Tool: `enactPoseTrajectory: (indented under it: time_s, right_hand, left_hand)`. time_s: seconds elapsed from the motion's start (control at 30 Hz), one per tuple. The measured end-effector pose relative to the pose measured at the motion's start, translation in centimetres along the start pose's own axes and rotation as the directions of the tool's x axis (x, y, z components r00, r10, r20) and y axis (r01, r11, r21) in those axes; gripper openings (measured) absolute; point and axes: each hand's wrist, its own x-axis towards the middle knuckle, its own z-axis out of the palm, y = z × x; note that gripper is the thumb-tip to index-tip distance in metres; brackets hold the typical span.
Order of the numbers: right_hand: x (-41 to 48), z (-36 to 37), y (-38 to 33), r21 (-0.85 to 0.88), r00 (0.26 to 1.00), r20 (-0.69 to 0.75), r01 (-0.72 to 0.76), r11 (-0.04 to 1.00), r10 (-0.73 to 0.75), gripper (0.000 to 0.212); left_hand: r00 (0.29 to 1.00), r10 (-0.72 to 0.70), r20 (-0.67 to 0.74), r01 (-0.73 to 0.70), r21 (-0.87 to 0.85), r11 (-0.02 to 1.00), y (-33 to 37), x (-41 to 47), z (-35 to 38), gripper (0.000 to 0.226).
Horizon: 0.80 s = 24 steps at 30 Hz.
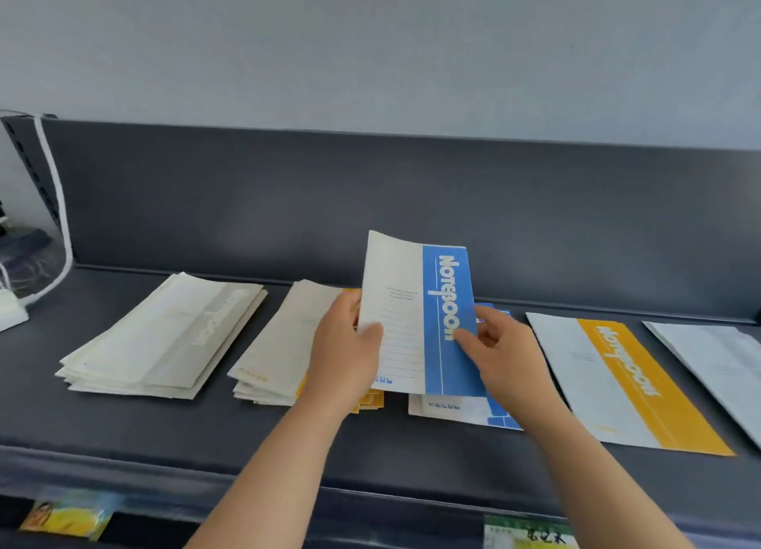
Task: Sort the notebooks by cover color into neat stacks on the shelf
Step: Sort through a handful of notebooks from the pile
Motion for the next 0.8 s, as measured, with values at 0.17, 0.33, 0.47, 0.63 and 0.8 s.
enactPoseTrajectory:
  time_s: [0.17, 0.33, 0.47, 0.63, 0.8]
  right_hand:
    - [-0.1, -3.2, 2.3, -0.249, 0.991, -0.129, -0.071, 0.966, 0.040, 0.016]
    - [-0.2, -3.6, 4.0, -0.554, 0.992, -0.112, -0.113, 0.825, 0.061, 0.017]
    - [-0.5, -3.5, 4.3, -0.657, 0.993, -0.090, -0.117, 0.745, 0.077, 0.030]
    - [-1.1, -3.9, 4.0, -0.742, 0.997, -0.079, -0.040, 0.669, -0.027, 0.031]
    - [-3.5, -6.2, 3.6, -0.653, 0.982, -0.166, -0.046, 0.756, -0.084, 0.030]
  left_hand:
    - [0.990, 0.016, 0.138, -0.047, 0.229, 0.972, -0.8, -0.3, 5.0, 0.027]
    - [0.991, 0.013, 0.136, -0.067, 0.399, 0.914, -1.1, -0.6, 7.2, 0.030]
    - [0.989, 0.029, 0.148, -0.101, 0.505, 0.857, -1.1, -0.9, 7.6, 0.031]
    - [0.979, 0.102, 0.177, -0.186, 0.568, 0.802, -0.3, -1.5, 7.0, 0.033]
    - [0.947, 0.228, 0.226, -0.317, 0.544, 0.777, 2.1, -2.7, 6.2, 0.044]
